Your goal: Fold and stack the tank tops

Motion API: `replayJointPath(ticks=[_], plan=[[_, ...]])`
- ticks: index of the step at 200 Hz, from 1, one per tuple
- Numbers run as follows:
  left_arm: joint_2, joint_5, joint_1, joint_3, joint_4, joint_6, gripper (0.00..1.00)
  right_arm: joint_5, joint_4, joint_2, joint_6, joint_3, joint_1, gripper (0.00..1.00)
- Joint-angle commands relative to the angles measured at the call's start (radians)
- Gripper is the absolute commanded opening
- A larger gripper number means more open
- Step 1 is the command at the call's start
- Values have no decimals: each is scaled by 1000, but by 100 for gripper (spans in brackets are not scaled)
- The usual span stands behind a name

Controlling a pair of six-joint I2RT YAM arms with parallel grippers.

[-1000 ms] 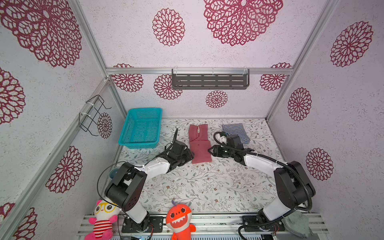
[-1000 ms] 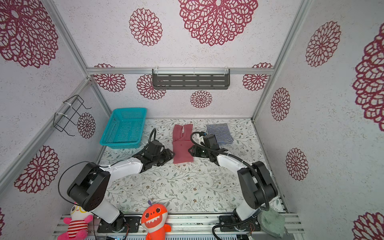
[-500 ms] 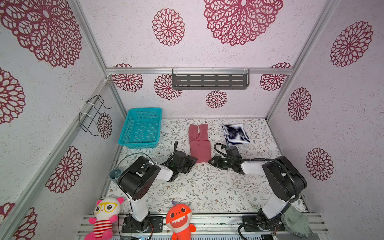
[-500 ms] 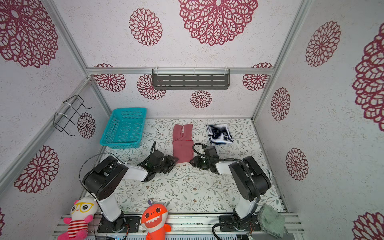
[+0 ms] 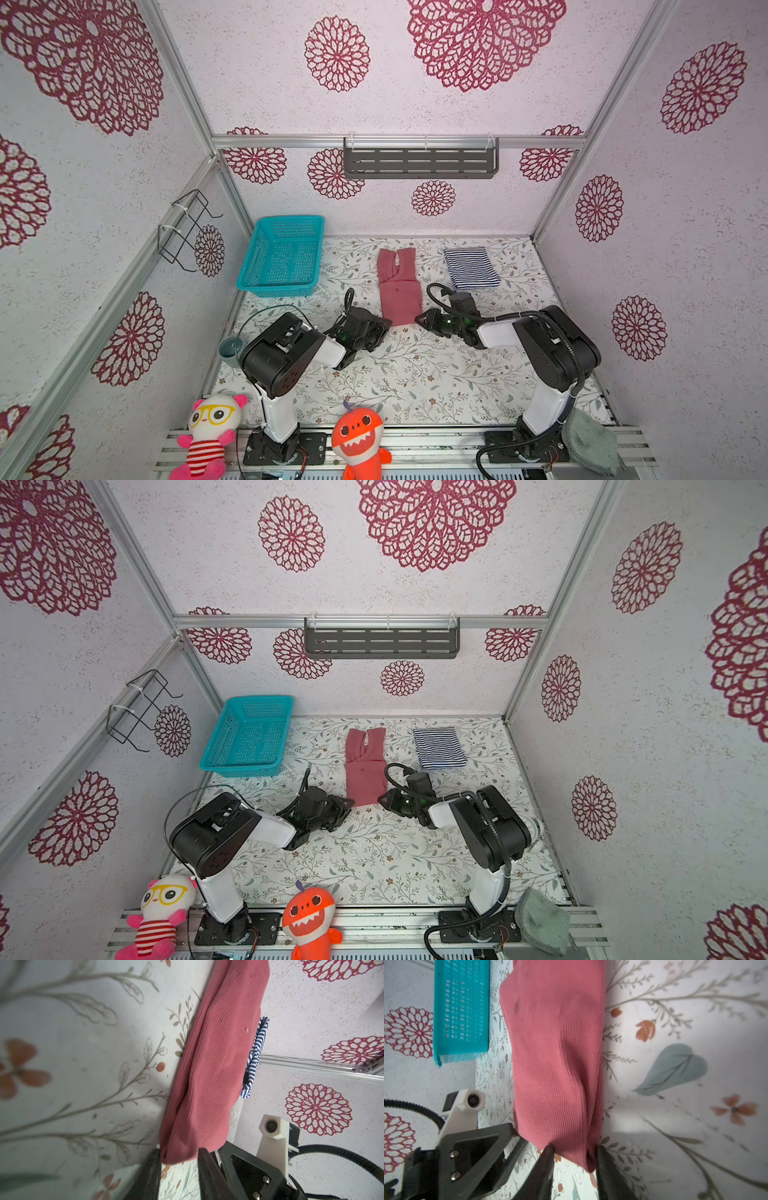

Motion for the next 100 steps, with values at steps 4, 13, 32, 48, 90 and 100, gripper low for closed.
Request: replayJointPath(ticks=[4,13,32,48,90,100], plan=[[68,-10,-5,21,-83,11,28,-4,4,9,2,-2,5,28],[73,-12,-5,29,-77,12,23,-5,-1,8,-1,0,6,24],[74,-22,0,30,-73,20,12,-5,-16,4,-15,8,7,15],[55,-24,4,34,-101,38,0,-7,-30,-3,-26,17,7,8],[-78,-52,-2,22,-253,109,0,6,-109,-75,-70,26,30,0],[-117,-65,-8,9,-271,116,0,23,-152,-107,-89,23,41,0]])
